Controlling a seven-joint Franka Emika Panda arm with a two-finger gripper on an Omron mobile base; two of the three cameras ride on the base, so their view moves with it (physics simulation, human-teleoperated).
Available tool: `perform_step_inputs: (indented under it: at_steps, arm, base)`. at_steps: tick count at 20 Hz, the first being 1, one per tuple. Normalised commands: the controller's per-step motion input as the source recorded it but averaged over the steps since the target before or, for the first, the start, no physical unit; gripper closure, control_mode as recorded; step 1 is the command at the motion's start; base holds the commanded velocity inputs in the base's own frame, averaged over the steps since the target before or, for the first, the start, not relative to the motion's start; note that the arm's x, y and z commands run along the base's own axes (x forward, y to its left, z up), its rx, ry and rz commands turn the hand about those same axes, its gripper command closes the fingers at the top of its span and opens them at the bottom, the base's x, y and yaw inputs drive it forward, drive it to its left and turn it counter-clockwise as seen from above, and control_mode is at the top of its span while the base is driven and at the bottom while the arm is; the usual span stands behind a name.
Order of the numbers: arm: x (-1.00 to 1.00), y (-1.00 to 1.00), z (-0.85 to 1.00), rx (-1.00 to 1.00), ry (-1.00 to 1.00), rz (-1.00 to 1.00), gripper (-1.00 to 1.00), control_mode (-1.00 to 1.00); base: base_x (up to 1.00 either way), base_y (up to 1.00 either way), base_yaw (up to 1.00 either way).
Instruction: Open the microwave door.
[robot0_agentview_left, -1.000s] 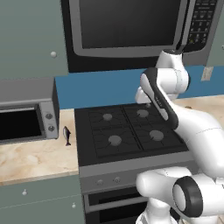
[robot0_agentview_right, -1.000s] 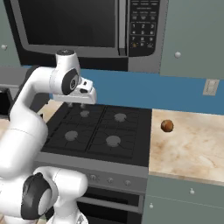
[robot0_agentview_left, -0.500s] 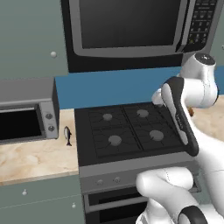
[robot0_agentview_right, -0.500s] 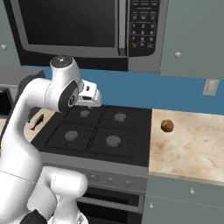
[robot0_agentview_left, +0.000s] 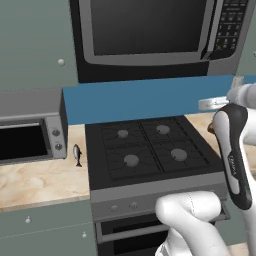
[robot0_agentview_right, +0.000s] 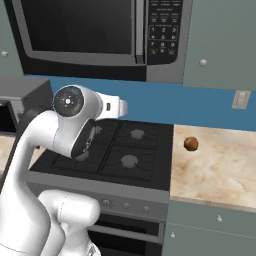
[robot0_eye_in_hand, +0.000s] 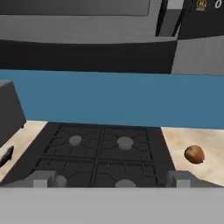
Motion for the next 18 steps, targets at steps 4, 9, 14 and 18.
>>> perform_step_inputs:
  at_steps: [4, 9, 14, 18]
  arm:
    - [0.11, -0.33, 0.94, 0.01, -0.27, 0.0, -1.0, -1.0]
    - [0.14, -0.22, 0.98, 0.04, -0.1, -0.02, -1.0, -1.0]
    - [0.15, -0.01, 0.7, 0.04, 0.0, -0.05, -1.0, -1.0]
    - [0.16, -0.09, 0.46, 0.02, 0.0, -0.03, -1.0, -1.0]
  base:
    - [0.0, 0.0, 0.0]
    - [0.0, 0.0, 0.0]
    - [0.0, 0.0, 0.0]
    - [0.0, 0.0, 0.0]
